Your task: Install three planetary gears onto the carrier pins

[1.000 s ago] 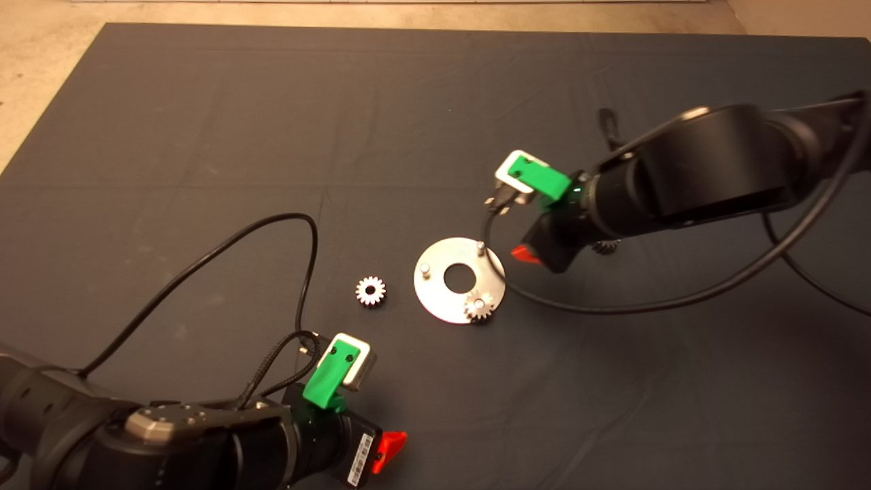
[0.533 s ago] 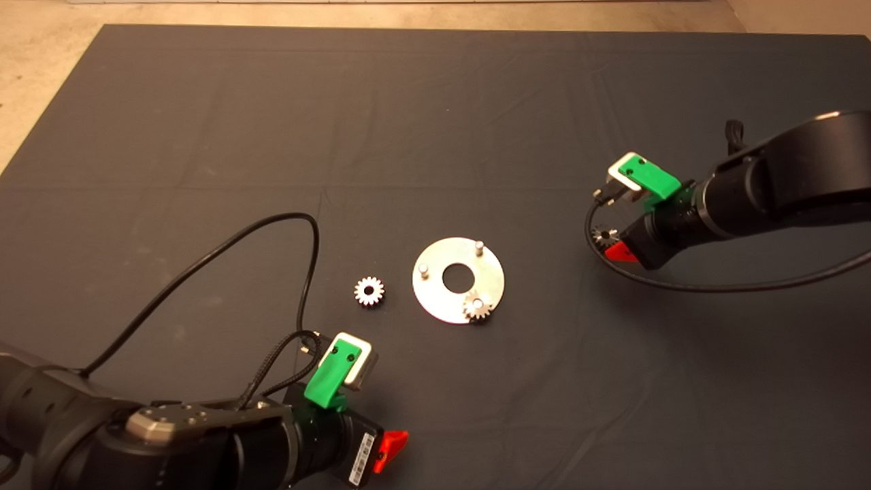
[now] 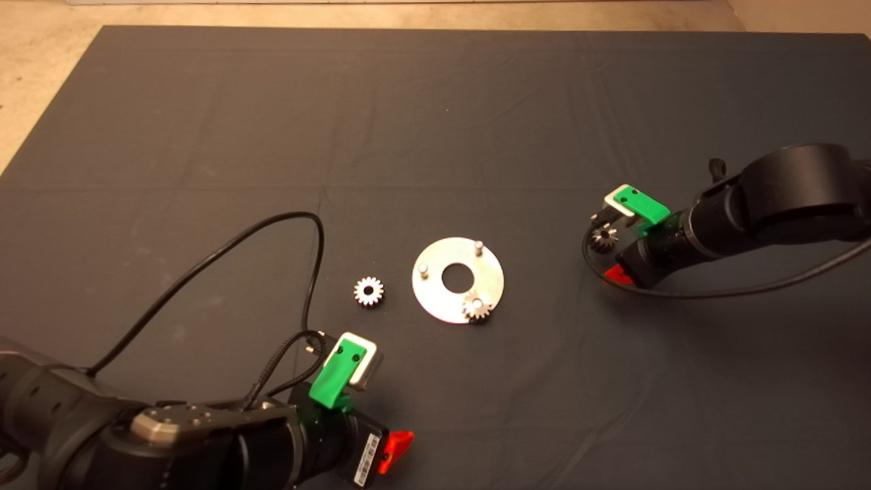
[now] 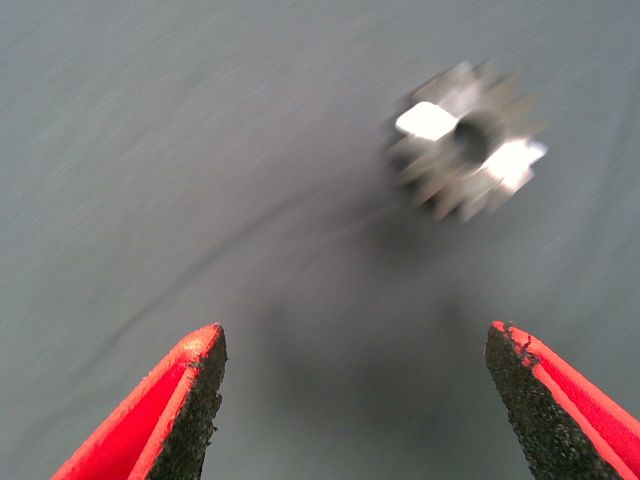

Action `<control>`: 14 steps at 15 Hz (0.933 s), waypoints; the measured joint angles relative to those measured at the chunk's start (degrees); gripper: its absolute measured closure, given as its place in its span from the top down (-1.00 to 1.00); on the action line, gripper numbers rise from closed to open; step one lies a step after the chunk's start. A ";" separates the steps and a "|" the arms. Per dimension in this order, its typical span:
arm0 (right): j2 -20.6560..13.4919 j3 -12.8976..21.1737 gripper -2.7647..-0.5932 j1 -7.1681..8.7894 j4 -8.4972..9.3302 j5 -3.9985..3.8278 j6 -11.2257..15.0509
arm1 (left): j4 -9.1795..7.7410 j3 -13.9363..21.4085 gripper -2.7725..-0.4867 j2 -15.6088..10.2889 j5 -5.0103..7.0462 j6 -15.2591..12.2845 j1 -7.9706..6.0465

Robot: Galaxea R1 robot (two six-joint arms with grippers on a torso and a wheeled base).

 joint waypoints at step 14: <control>0.61 -8.12 0.20 0.11 0.02 6.53 -2.99 | 1.08 0.00 0.64 0.00 0.02 -0.18 0.00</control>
